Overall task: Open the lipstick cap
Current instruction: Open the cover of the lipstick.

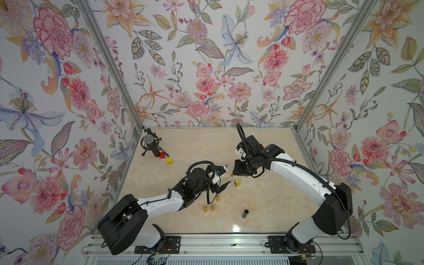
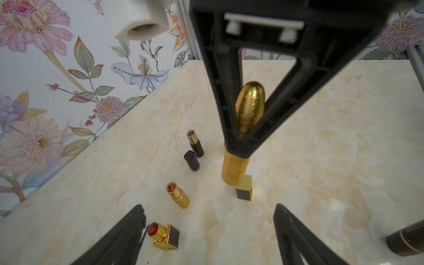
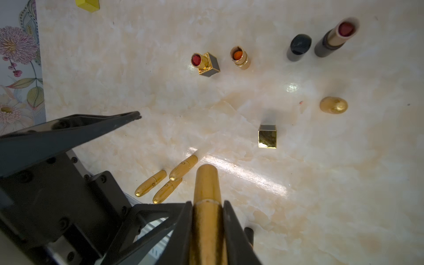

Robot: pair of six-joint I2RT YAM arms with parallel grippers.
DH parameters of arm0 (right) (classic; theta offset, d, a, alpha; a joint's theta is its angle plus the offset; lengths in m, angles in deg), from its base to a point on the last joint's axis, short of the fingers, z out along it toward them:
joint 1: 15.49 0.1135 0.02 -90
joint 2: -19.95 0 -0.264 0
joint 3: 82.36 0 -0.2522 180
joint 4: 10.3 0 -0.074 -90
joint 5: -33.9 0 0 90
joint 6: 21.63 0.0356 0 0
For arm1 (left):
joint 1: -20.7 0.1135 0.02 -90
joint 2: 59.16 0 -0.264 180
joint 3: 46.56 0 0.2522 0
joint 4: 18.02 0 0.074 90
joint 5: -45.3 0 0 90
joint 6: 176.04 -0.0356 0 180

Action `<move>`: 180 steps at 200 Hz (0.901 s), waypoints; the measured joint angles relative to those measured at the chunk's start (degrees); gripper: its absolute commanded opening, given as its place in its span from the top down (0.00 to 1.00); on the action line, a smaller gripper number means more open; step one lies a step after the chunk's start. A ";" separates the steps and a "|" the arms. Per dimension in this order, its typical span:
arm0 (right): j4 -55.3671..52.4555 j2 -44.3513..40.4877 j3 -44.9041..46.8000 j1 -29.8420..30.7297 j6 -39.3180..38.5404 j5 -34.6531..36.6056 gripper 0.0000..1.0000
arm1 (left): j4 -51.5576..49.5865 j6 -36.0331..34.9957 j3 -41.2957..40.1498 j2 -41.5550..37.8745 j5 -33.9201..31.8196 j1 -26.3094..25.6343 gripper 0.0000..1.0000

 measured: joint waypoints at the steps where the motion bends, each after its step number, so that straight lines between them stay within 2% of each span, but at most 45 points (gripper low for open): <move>1: 0.02 0.04 -0.04 0.00 -0.04 -0.07 0.81 | 0.00 -0.07 0.15 0.17 0.04 -0.04 0.17; 41: 0.02 1.62 -0.90 0.26 -0.98 -4.07 0.81 | 2.03 -0.48 1.25 2.97 1.38 -0.20 0.29; 63: 0.02 1.90 -0.90 0.68 -1.03 -5.22 0.80 | 2.19 -0.42 2.01 4.33 1.77 -0.20 0.43; 73: 0.02 1.90 -0.90 0.70 -1.03 -5.66 0.80 | 2.49 -0.72 2.08 4.70 1.95 -0.20 0.44; 83: 0.02 1.90 -0.90 0.74 -1.05 -5.92 0.80 | 2.73 -0.68 2.08 4.90 2.16 -0.20 0.45; 104: 0.02 1.90 -0.92 0.72 -1.22 -6.10 0.80 | 3.17 -0.57 2.10 5.01 2.62 -0.20 0.55; 117: 0.13 1.90 -0.94 0.72 -1.27 -6.10 0.80 | 3.19 -0.72 2.10 5.03 2.93 -0.17 0.59; 131: 0.28 1.90 -0.96 0.72 -1.27 -6.08 0.79 | 3.17 -0.52 2.10 5.09 3.10 -0.20 0.69; 146: 0.74 1.90 -1.16 0.66 -1.29 -6.03 0.79 | 3.15 -0.90 2.10 5.09 3.52 -0.20 0.76; 180: 0.90 1.88 -1.29 0.61 -1.25 -5.99 0.77 | 3.19 -0.90 2.10 5.09 4.09 -0.20 0.84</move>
